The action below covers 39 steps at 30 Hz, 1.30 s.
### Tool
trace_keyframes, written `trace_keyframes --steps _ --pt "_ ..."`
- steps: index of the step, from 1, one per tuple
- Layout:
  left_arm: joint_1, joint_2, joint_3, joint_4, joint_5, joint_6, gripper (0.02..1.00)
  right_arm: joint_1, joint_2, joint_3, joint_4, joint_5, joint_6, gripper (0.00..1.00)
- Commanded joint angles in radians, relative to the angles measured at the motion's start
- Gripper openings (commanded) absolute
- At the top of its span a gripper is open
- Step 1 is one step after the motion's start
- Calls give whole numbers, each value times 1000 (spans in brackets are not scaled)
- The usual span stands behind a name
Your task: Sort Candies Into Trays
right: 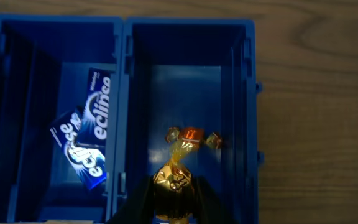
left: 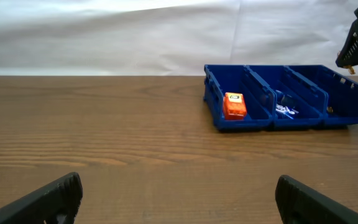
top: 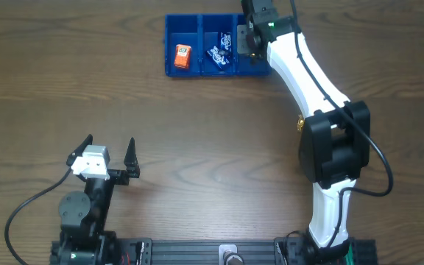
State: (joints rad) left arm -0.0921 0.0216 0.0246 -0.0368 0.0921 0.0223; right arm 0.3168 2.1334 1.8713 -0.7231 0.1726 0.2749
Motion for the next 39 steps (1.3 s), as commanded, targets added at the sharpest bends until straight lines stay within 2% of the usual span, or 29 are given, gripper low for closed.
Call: trace_keyframes --steps 1,2,4,5,7,8,9,11,15,18,21,26,33,39 --pt "5 -6 -19 -34 21 -11 998 -5 -12 28 3 6 -2 38" --pt "5 -6 -19 -34 21 -11 998 -5 -12 28 5 6 -2 60" --pt "5 -6 -19 -34 21 -11 998 -5 -12 28 10 6 -2 209" --pt "5 -6 -19 -34 21 -11 998 -5 -12 28 11 6 -3 327" --pt "5 -6 -19 -34 21 -11 998 -5 -12 28 14 6 -3 627" --pt "5 -6 -19 -34 21 -11 998 -5 -12 28 14 6 -2 730" --pt "5 -6 -19 -34 21 -11 998 -5 -12 28 14 5 -2 783" --pt "5 -6 -19 -34 21 -11 998 -16 -17 28 -5 -20 -2 798" --pt "5 -6 -19 -34 21 -11 998 -50 -81 24 -92 -54 -2 695" --pt "5 -6 -19 -34 21 -11 998 -84 -200 -50 -139 -50 -20 724" --pt "5 -6 -19 -34 21 -11 998 -126 -367 -227 -121 -35 -35 792" --pt "5 -6 -19 -34 21 -11 996 -177 -591 -620 -23 -43 -10 792" --pt "5 -6 -19 -34 21 -11 998 -218 -575 -906 93 -46 78 735" --pt "5 -6 -19 -34 21 -11 998 -229 -507 -928 135 -47 81 700"
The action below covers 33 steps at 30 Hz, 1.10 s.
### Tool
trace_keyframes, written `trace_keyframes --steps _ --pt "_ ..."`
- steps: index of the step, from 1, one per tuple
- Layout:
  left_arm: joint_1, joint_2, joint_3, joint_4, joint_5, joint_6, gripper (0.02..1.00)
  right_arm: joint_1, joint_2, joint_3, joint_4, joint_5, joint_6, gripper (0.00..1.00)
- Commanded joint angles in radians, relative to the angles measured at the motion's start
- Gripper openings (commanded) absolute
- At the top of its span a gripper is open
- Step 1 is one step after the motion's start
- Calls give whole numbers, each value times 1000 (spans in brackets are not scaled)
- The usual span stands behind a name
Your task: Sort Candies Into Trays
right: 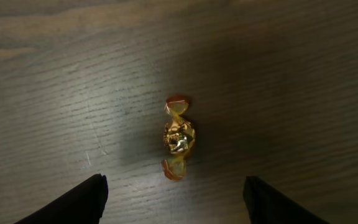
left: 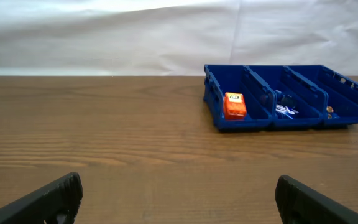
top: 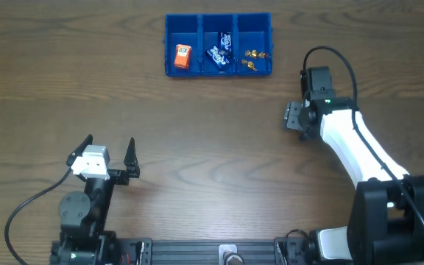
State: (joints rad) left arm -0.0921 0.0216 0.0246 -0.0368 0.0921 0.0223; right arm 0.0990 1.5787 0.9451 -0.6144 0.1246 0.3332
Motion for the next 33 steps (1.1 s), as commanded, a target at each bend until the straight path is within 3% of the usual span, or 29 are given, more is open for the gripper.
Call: trace_keyframes --steps 1,25,28,33 --pt "5 -6 -19 -34 21 -11 998 -11 58 -2 31 2 23 698" --pt "5 -6 -19 -34 21 -11 998 -40 175 -2 98 1 34 551" --pt "5 -6 -19 -34 21 -11 996 -38 183 -2 105 1 34 487" --pt "5 -6 -19 -34 21 -11 998 -38 183 -2 106 2 34 255"
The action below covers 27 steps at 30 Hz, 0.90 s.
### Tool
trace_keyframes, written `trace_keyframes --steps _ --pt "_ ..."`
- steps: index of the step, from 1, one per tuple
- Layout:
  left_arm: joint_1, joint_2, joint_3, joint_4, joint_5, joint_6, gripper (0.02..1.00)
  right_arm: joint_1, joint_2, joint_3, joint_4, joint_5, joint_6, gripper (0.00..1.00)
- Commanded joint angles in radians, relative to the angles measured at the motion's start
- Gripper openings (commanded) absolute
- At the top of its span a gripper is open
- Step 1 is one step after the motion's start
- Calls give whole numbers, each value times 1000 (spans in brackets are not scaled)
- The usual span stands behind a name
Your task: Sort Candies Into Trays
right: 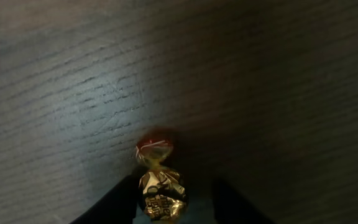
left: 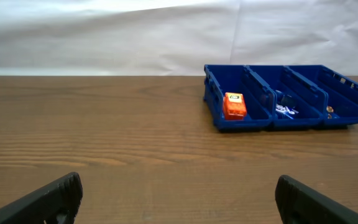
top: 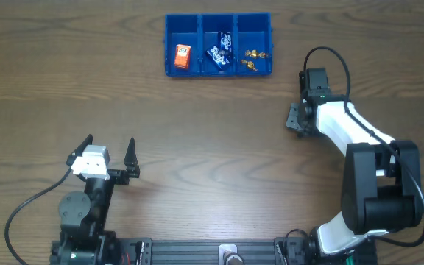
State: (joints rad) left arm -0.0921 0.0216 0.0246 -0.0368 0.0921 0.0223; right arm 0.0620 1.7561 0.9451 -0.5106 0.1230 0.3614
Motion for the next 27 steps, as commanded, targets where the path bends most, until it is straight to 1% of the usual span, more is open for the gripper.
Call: trace_keyframes --steps 1,5,7,9,11,13,14,15,17,18,20,21,24,27 --pt "5 -6 -19 -34 21 -11 998 -1 6 -2 2 3 6 189" --pt "5 -6 -19 -34 21 -11 998 1 6 -2 2 -8 13 42" --pt "5 -6 -19 -34 21 -11 998 12 5 -2 2 -20 13 36" --pt "5 -6 -19 -34 21 -11 998 49 -21 -2 4 -46 13 36" --pt "5 -6 -19 -34 21 -11 996 102 -74 0 4 -63 13 36" --pt "5 -6 -19 -34 21 -11 998 201 -180 13 3 -64 13 36" --pt "5 -6 -19 -34 21 -11 998 244 -224 32 1 -49 13 36" --pt "5 -6 -19 -34 21 -11 998 288 -264 60 -7 -16 13 36" --pt "5 -6 -19 -34 21 -11 998 354 -303 159 -29 71 5 36" --pt "5 -6 -19 -34 21 -11 996 363 -298 222 -40 87 -11 36" --pt "5 -6 -19 -34 21 -11 998 359 -243 364 -48 95 -77 36" --pt "5 -6 -19 -34 21 -11 998 348 -173 486 -70 128 -108 36" --pt "5 -6 -19 -34 21 -11 993 312 -8 719 -139 138 -158 36" --pt "5 -6 -19 -34 21 -11 998 280 171 924 -221 138 -170 36"
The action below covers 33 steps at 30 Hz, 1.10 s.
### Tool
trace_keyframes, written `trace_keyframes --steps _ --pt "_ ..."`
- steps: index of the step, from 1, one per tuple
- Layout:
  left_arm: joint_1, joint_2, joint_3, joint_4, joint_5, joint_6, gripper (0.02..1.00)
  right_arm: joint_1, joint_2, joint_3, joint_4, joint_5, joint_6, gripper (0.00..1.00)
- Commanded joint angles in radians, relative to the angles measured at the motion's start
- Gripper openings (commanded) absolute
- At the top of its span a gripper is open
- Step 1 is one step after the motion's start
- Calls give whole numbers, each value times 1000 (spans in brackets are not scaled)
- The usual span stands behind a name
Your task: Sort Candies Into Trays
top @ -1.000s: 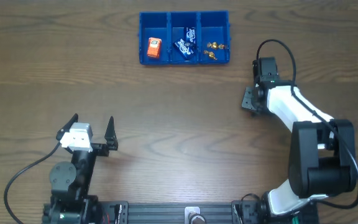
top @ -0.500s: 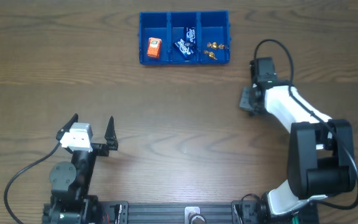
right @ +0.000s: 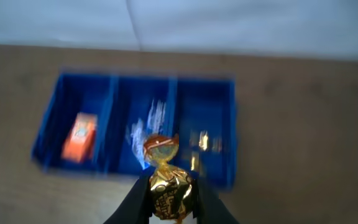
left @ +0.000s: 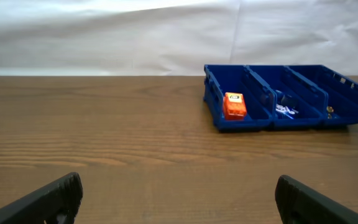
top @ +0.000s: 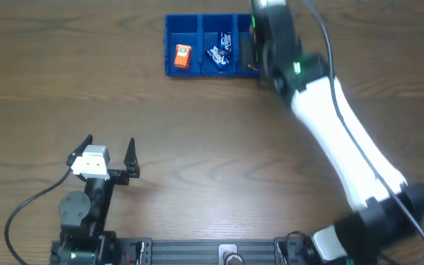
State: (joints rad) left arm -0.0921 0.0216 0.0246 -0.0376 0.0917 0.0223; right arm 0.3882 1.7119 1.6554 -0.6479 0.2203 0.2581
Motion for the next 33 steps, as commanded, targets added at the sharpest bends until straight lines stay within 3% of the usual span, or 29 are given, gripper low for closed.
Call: trace_keyframes --steps 1,9,19,23,25,26,27,33 --pt "5 -6 -19 -33 21 -11 998 -55 274 270 -106 38 -66 36" --pt "5 -6 -19 -33 21 -11 998 -92 454 318 -87 -80 -42 36" --pt "5 -6 -19 -33 21 -11 998 -99 477 313 -72 -79 -42 62" --pt "5 -6 -19 -33 21 -11 998 -99 486 313 -60 -79 -42 233" --pt "5 -6 -19 -33 21 -11 998 -99 487 313 -56 -80 -43 413" --pt "5 -6 -19 -33 21 -11 998 -99 487 313 -53 -79 -43 645" --pt "5 -6 -19 -33 21 -11 996 -99 487 313 -48 -80 -43 967" --pt "5 -6 -19 -33 21 -11 998 -103 458 313 -108 -48 -46 998"
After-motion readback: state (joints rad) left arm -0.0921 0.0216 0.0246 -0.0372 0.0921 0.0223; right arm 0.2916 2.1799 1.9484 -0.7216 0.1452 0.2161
